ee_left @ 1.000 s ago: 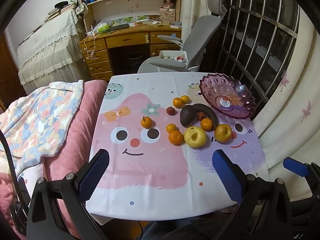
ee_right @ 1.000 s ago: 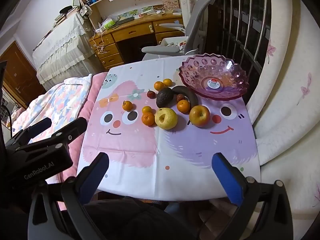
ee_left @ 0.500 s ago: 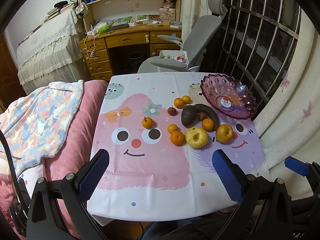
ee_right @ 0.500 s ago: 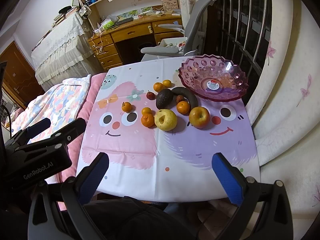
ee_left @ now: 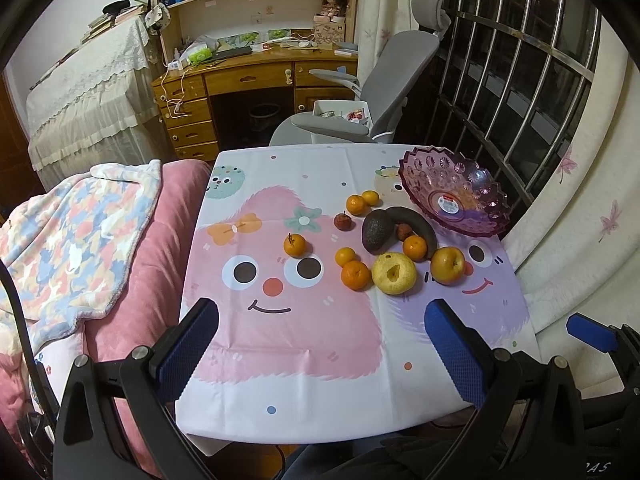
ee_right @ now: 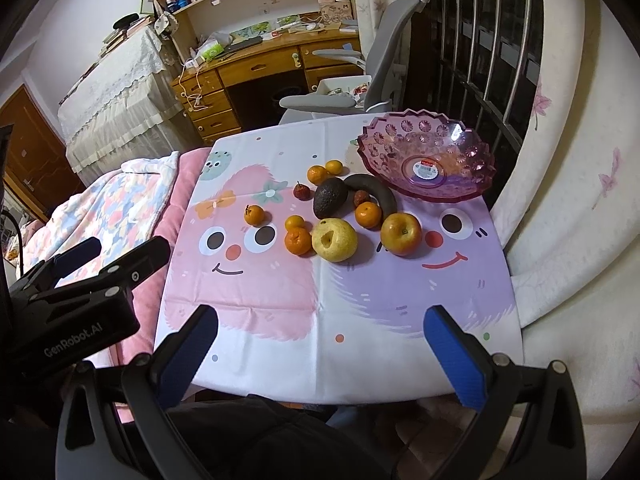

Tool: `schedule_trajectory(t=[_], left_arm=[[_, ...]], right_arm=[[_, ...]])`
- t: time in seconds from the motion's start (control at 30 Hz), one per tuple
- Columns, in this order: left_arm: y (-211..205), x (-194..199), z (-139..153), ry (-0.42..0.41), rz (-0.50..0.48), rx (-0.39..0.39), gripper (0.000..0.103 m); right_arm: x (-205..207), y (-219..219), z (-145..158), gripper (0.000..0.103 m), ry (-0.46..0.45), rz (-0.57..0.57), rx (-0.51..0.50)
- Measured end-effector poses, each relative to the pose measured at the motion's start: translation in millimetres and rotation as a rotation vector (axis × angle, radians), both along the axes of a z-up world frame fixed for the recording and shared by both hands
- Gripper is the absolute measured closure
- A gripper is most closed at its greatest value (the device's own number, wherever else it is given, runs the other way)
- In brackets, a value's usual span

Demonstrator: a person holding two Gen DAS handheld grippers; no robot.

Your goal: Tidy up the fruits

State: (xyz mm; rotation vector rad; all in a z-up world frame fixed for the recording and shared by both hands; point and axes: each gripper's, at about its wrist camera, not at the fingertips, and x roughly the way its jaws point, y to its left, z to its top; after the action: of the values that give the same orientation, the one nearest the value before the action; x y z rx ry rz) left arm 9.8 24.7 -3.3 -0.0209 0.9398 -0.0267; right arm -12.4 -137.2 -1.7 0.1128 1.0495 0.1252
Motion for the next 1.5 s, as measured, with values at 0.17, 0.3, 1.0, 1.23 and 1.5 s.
schedule_trajectory(t=[0.17,0.3,1.0,1.23,1.5], left_arm=[[6,0,-5,0.002,-0.025,-0.015,0.001],[10,-4,-9,0.004,-0.058,-0.020,0.001],[32,-5,-35,0.123,-0.134,-0.083,0.001],[27,11,-57,0.209,-0.137,-0.113,0.001],[25,28,-79,0.291,-0.083,-0.168,0.001]], right_arm=[[-5,14,-6,0.000,-0.012,-0.034,0.005],[-15,18,-10,0.000,-0.025,-0.065,0.017],[-45,30,-17,0.000,-0.073,-0.214,-0.061],[-37,24,-31,0.000,-0.022,-0.213,-0.095],[-21,10,-49,0.001,0.031,-0.205,-0.127]])
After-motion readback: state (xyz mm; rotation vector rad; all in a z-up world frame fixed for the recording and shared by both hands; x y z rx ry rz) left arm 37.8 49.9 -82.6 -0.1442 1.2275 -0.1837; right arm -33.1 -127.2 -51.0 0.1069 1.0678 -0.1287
